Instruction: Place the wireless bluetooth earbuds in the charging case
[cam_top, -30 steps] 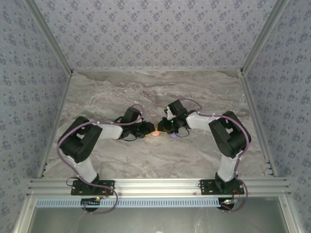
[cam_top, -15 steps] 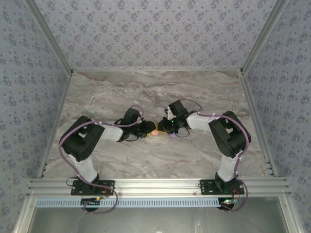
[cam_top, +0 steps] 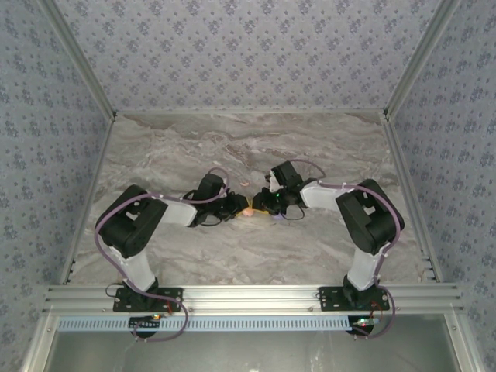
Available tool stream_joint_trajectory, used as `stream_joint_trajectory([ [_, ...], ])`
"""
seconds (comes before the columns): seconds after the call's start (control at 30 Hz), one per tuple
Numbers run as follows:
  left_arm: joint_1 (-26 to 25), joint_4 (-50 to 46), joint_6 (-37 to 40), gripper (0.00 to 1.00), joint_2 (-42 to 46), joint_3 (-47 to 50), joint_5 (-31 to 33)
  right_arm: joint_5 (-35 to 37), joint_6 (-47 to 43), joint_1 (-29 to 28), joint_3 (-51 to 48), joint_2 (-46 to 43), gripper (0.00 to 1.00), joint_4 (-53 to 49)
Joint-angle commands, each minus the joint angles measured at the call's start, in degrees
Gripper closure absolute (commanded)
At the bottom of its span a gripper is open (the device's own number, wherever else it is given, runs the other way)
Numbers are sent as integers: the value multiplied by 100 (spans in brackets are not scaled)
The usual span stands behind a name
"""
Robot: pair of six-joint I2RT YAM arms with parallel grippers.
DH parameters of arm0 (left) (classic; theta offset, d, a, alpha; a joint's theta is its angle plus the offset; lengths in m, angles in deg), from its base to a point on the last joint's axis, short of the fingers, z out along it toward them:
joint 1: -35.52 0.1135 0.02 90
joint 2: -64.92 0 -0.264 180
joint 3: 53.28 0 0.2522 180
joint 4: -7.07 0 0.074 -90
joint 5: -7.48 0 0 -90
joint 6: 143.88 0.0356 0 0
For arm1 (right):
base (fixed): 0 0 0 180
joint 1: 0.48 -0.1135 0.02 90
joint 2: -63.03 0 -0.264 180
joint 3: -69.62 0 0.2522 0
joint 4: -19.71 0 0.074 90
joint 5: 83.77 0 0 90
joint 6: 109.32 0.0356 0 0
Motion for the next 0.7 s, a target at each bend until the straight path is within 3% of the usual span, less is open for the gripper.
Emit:
stream_joint_trajectory([
  [0.0,-33,-377,441,83,446,-47,201,41,-215,127,-63,-467,65,-204],
  [0.2,125,-720,1087,76,1268,-92,349,59,-855,503,-164,-1190,52,-266],
  [0.37,389,-638,1560,75,1903,-159,94,-369,-1401,826,-587,-1870,40,676],
  [0.53,616,-439,1889,75,2363,-357,-397,-1698,-1547,1346,-286,-2043,37,694],
  [0.67,669,-106,1987,75,2547,-502,-793,-2444,-1797,1419,-83,-2108,37,802],
])
